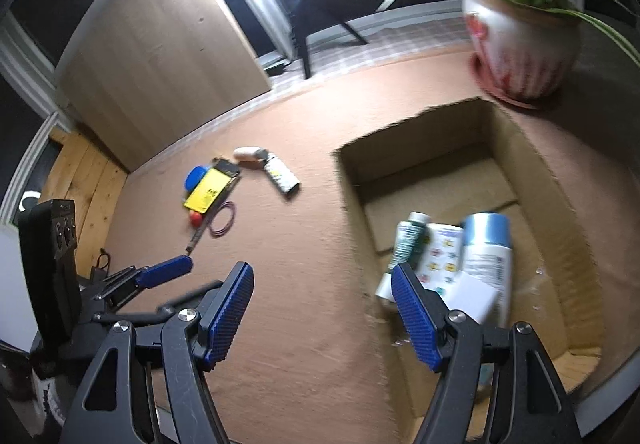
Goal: Organize objects
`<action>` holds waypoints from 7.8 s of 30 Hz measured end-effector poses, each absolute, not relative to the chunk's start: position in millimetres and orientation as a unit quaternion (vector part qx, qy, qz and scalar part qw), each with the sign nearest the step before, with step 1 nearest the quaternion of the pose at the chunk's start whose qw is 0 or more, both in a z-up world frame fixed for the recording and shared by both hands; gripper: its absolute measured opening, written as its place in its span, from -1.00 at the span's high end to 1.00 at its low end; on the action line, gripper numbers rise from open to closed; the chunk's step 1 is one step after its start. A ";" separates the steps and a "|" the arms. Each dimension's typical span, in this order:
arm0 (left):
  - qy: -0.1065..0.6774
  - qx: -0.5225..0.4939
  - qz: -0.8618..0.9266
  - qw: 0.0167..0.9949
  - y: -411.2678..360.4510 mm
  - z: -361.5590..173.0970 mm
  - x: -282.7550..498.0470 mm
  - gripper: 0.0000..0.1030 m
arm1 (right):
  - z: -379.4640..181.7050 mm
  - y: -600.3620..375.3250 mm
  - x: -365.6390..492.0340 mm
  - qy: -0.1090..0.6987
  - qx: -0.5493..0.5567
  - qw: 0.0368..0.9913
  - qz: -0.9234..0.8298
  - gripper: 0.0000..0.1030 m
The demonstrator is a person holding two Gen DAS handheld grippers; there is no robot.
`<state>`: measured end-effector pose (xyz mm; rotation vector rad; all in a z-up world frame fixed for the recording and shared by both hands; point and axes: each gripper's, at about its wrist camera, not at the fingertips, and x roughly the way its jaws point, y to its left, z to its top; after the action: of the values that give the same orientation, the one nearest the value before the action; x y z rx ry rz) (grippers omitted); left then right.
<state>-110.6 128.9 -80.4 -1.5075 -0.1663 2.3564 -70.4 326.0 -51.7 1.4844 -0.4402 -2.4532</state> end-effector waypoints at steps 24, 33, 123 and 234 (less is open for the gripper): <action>-0.127 -0.562 0.815 0.064 0.6 -120.9 -281.2 -0.50 | -63.4 242.0 -132.4 -0.125 0.536 0.170 -0.818 -0.32; -0.116 -0.586 0.801 0.041 11.2 -151.0 -356.5 -0.34 | -80.3 248.9 -137.8 -0.128 0.555 0.152 -0.807 -0.31; -0.128 -0.543 0.828 0.055 -25.5 -122.6 -100.0 -0.02 | -146.2 175.3 -152.6 0.098 0.605 0.172 -0.771 0.08; -0.128 -0.565 0.808 0.111 15.5 -139.7 -122.0 -0.01 | -72.4 270.5 -89.8 -0.049 0.548 0.126 -0.825 -0.16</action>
<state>-122.0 15.5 -139.7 -1.6589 -0.3770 2.3727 -89.8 270.5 -72.4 1.5961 -0.1422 -2.4034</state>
